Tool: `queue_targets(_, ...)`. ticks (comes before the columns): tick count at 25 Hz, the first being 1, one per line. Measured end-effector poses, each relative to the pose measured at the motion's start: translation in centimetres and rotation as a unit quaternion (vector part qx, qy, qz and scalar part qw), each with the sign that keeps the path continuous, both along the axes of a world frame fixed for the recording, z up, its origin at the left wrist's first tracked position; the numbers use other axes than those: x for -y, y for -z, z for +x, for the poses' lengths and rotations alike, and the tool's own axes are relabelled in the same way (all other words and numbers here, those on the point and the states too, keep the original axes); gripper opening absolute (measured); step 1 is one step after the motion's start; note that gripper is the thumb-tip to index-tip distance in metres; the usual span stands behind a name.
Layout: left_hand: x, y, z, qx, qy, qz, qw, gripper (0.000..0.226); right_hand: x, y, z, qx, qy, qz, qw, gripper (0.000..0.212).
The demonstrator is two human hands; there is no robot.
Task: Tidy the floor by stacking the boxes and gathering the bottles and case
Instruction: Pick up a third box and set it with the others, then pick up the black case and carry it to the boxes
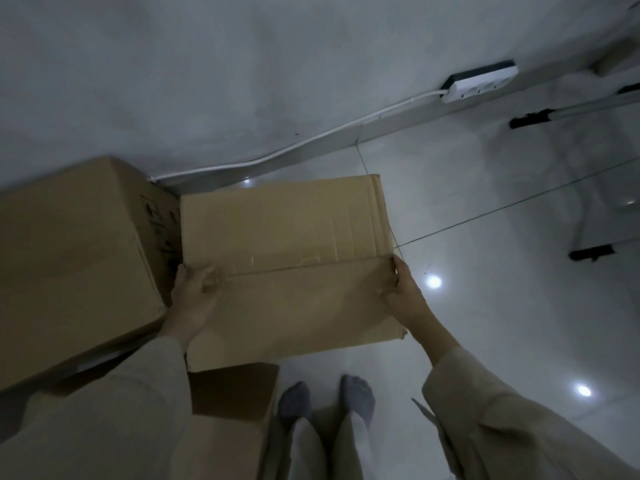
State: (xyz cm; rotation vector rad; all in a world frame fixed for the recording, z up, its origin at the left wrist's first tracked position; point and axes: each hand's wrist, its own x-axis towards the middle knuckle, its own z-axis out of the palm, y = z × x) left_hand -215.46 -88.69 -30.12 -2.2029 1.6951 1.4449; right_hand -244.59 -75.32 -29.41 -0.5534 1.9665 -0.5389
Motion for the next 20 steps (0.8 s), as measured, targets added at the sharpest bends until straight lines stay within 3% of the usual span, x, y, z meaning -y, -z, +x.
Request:
queue_targets(10, -5.5, -6.7, -10.0, -0.083, 0.176, -0.028, 0.980, 0.035, -4.7, -6.5, 0.6, 0.007, 0.050, -0.086, 0.995, 0.049)
queue_targets(15, -10.7, -10.1, -14.4, -0.129, 0.236, -0.043, 0.962, 0.028, -13.6, -9.0, -1.5, 0.015, 0.146, -0.101, 0.984, 0.040)
queue_targets(20, -19.6, -13.0, -18.8, -0.153, 0.281, -0.053, 0.946, 0.028, -27.0, -11.3, -4.5, 0.018, 0.288, -0.134, 0.948, 0.034)
